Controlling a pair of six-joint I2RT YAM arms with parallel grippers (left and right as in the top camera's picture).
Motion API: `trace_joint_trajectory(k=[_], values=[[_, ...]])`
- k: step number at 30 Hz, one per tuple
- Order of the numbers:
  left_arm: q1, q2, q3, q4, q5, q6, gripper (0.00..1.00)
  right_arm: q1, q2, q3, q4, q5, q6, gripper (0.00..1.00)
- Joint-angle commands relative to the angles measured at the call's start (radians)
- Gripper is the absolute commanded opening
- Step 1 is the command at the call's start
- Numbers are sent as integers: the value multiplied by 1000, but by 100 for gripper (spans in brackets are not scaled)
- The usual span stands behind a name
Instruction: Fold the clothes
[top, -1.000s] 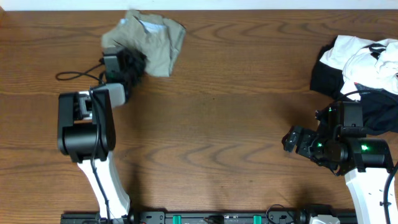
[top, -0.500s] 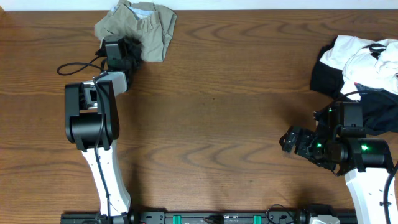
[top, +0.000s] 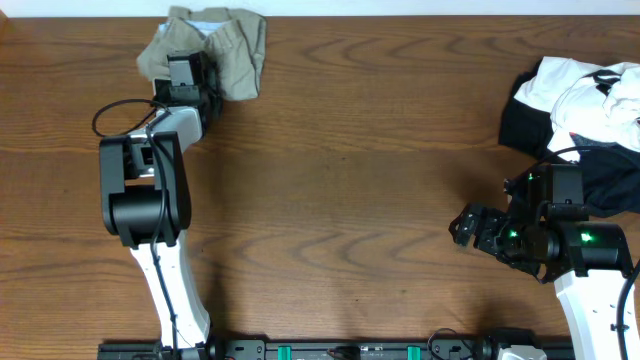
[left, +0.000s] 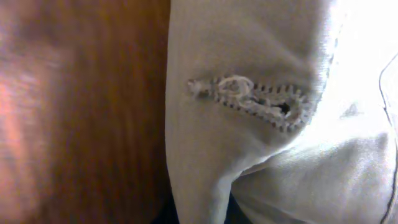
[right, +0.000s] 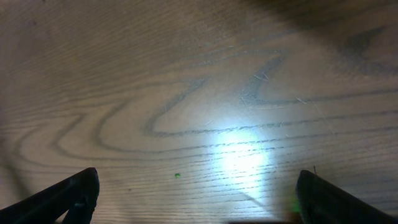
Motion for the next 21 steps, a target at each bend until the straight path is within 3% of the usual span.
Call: trace_joint_trajectory(k=[1, 11, 14, 15, 17, 18, 21], values=[[32, 31, -46, -55, -105, -40, 6, -2, 0, -6, -2, -8, 6, 99], [32, 24, -46, 53, -63, 158, 6, -2, 0, -6, 13, -8, 6, 99], [32, 26, -46, 111, -58, 283, 17, -2, 0, -6, 14, -8, 6, 99], [32, 26, -46, 114, -58, 304, 30, -2, 0, -6, 15, -8, 6, 99], [32, 26, -46, 114, -55, 307, 72, -2, 0, -6, 17, -8, 6, 99], [32, 26, -46, 113, -54, 307, 85, -2, 0, -6, 17, -8, 6, 99], [34, 22, -46, 114, -7, 323, 93, -2, 0, -6, 17, -8, 6, 99]])
